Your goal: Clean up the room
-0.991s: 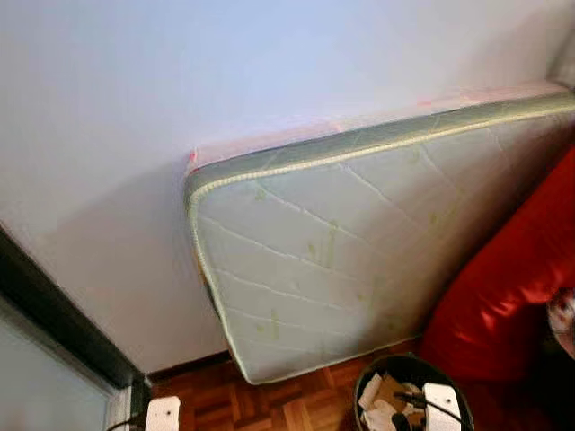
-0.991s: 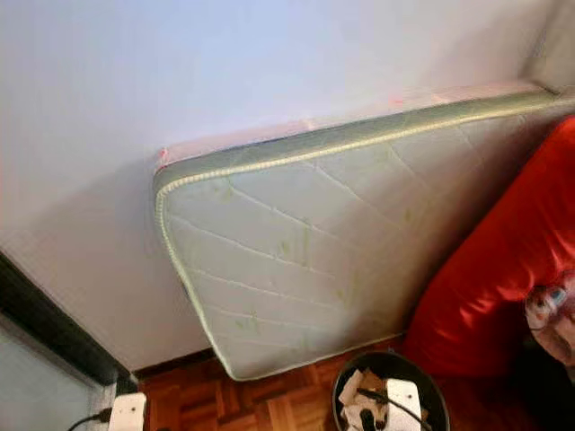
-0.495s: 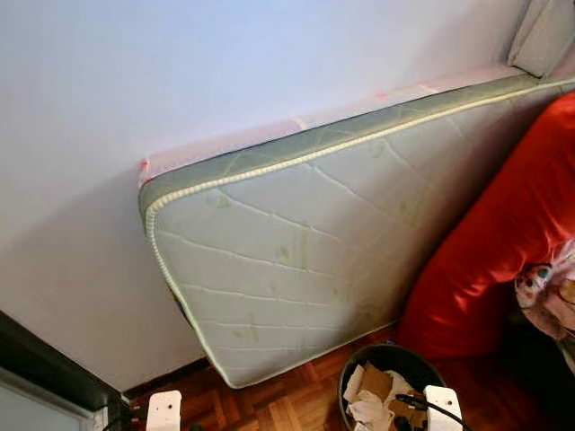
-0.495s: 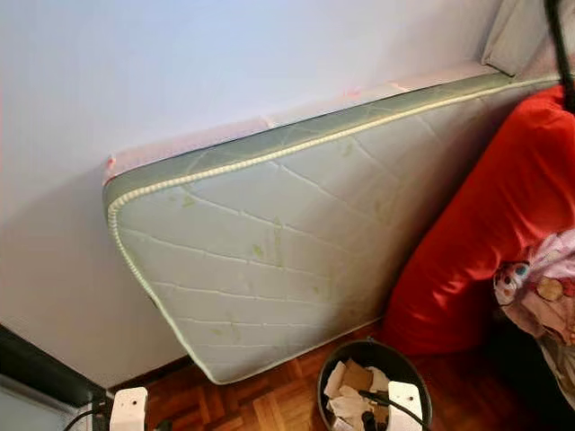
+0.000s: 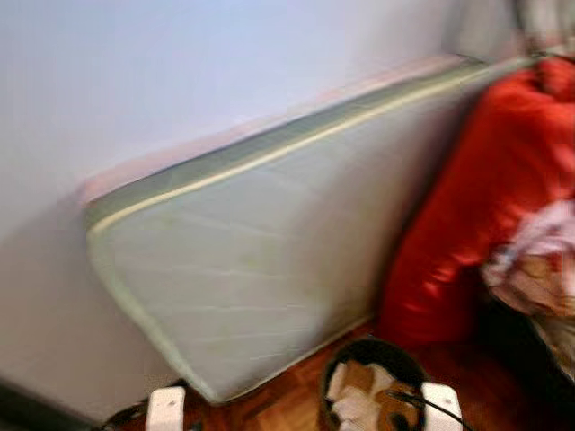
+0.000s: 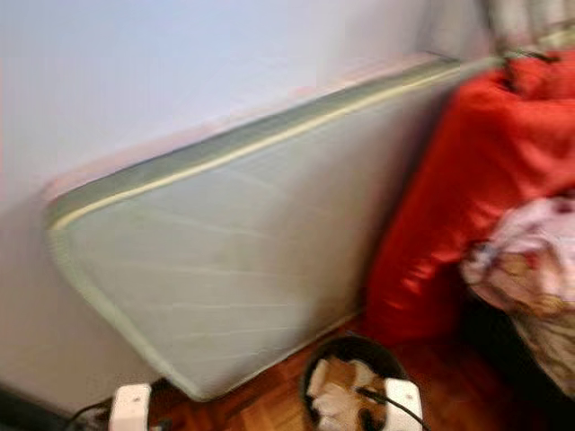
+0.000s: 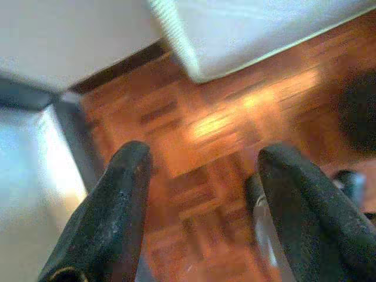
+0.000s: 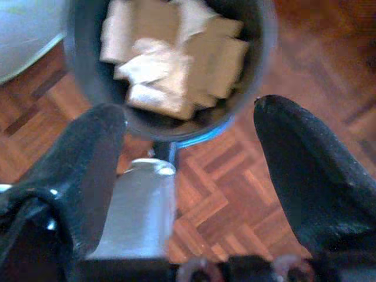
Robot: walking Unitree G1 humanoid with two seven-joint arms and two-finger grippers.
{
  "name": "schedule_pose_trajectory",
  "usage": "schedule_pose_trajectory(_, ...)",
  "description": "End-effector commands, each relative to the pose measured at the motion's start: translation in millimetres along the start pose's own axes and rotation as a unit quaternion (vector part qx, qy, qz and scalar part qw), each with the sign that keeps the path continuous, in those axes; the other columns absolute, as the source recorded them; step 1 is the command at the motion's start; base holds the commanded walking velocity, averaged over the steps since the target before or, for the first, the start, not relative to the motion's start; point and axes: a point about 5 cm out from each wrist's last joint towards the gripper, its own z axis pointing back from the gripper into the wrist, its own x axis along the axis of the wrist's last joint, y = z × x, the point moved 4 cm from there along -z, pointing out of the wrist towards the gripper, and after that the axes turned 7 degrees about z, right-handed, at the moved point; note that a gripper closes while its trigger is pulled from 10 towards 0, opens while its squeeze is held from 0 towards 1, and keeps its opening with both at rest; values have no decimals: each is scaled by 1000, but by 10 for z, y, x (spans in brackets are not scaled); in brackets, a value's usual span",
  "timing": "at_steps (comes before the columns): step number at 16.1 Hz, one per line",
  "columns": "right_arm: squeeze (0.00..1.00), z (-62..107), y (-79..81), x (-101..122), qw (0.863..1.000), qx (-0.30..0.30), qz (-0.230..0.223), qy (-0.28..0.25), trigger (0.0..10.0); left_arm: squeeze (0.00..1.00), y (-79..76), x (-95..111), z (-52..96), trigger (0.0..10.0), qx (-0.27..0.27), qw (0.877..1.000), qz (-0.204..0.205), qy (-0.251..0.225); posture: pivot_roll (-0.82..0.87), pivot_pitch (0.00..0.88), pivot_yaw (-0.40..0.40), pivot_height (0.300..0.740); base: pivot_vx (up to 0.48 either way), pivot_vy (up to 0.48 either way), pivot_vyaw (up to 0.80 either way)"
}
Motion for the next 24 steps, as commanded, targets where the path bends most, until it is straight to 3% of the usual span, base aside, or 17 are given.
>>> schedule_pose_trajectory(1,0,-6,50,7,1000,4,-4,-1,10000,0,59,-33,7,10000,6,1000,-4,8,-30,0,54,740,0,0,-669)
schedule_pose_trajectory(10,0,-4,42,9,1000,5,-2,-2,10000,0,43,-3,2,10000,6,1000,-8,2,-32,0,48,740,0,0,-649)
schedule_pose_trajectory(15,0,-3,32,23,1000,6,-5,-8,10000,0,23,17,-1,10000,8,1000,-11,-3,-33,0,42,740,0,-318,0)
schedule_pose_trajectory(24,0,-1,21,32,1000,6,-4,-11,10000,0,8,-4,4,10000,8,1000,-7,-4,-38,0,39,740,0,-355,-503)
